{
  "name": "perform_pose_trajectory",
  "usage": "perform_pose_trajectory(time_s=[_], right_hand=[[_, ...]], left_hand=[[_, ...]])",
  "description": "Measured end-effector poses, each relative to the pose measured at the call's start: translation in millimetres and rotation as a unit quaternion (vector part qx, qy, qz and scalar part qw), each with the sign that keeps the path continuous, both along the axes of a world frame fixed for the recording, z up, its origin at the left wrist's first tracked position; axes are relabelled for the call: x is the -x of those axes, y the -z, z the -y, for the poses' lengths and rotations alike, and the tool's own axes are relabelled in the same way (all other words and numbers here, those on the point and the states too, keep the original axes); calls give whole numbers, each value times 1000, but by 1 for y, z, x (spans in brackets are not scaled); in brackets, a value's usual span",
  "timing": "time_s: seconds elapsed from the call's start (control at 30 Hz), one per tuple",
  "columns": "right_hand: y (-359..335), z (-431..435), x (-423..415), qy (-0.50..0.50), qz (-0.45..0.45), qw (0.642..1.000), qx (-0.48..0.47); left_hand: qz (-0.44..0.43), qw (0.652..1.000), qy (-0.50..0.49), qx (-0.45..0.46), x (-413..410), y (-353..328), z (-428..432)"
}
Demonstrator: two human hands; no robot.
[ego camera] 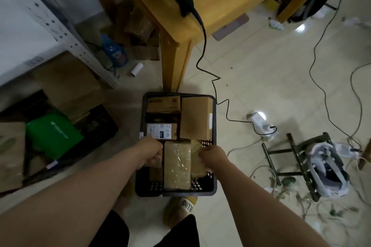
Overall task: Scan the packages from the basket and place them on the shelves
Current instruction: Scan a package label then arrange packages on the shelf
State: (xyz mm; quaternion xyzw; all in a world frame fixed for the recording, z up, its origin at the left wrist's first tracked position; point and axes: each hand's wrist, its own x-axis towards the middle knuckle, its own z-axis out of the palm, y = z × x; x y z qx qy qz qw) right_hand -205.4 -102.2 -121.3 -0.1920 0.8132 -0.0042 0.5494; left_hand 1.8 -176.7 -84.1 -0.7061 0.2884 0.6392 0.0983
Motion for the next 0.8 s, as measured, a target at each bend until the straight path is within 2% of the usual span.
perform_pose_trajectory(time_s=[0.07, 0.33, 0.5, 0.6, 0.7, 0.8], right_hand=[[43, -8, 17, -5, 11, 1000, -8], [111, 10, 12, -27, 19, 999, 3], [161, 15, 3, 21, 84, 996, 2], [176, 14, -7, 88, 134, 987, -5], [169, 10, -12, 150, 131, 980, -14], [137, 3, -11, 212, 145, 966, -41]], left_hand=[[-3, 1000, -4, -15, 12, 26, -9], [-39, 999, -24, -17, 30, 123, -10], [-55, 996, -67, -26, 31, 177, -10], [-85, 989, -114, -40, 34, 189, -17], [-82, 979, -184, -36, 31, 182, -26], [-63, 970, -222, -72, 24, 159, -38]])
